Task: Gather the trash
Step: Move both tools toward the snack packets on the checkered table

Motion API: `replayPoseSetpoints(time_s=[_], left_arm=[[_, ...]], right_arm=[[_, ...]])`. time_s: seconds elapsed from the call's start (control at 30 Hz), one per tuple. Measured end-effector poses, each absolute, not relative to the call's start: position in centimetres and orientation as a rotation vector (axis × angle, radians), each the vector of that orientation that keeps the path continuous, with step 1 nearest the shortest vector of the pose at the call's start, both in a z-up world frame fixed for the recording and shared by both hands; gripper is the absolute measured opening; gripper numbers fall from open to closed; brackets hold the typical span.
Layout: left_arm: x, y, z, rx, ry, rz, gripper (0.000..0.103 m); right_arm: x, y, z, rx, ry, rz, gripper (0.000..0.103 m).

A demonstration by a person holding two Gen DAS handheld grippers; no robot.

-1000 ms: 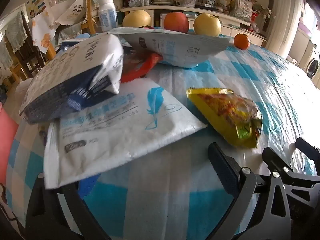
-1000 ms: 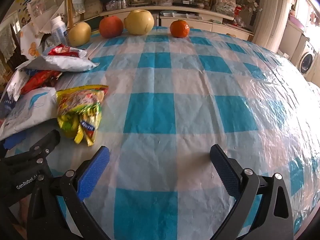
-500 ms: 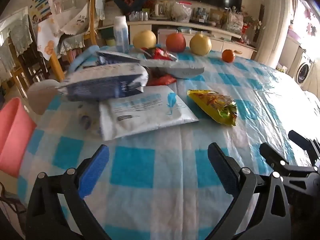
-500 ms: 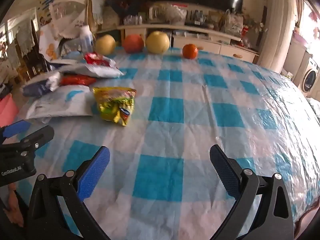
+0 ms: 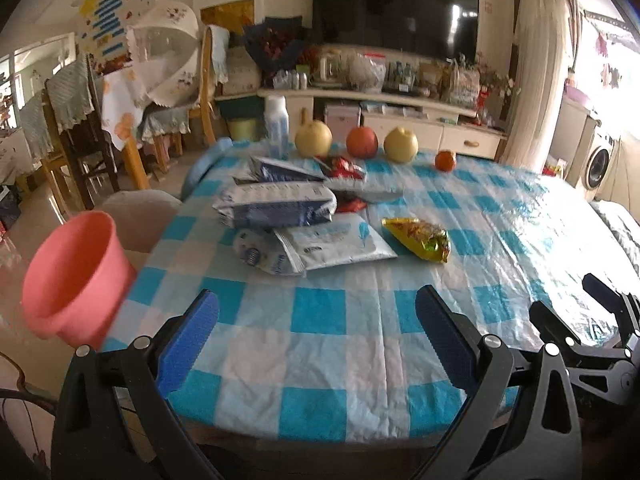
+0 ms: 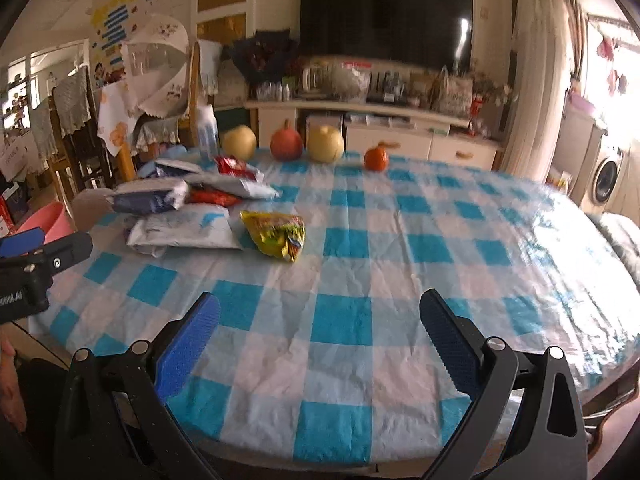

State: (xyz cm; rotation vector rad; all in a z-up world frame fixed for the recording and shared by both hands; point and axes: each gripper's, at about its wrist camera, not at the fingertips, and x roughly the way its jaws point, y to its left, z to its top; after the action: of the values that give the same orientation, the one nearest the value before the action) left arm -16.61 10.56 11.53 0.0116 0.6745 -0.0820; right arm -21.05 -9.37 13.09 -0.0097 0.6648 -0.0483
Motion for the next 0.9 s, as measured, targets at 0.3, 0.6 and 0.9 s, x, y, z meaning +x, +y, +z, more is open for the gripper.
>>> replayPoseSetpoints(time_s=[0.3, 0.6, 0.9], left_arm=[[-19.6, 12.6, 14.7, -0.001, 0.593, -0.066, 0.099], [-21.9, 14.2, 16.9, -0.004, 0.514, -0.013, 0.099], [-23.1, 14.8, 18.5, -0.009, 0.473, 0.013, 0.099]], right_arm=[[-24.9, -6.8, 16.5, -0.084, 0.575, -0.057, 0.099], [-27.3, -5.2, 19.7, -0.081, 0.504, -0.04, 0.099], [-29.1, -4.5, 21.5, -0.089, 0.472, -0.026, 0.099]])
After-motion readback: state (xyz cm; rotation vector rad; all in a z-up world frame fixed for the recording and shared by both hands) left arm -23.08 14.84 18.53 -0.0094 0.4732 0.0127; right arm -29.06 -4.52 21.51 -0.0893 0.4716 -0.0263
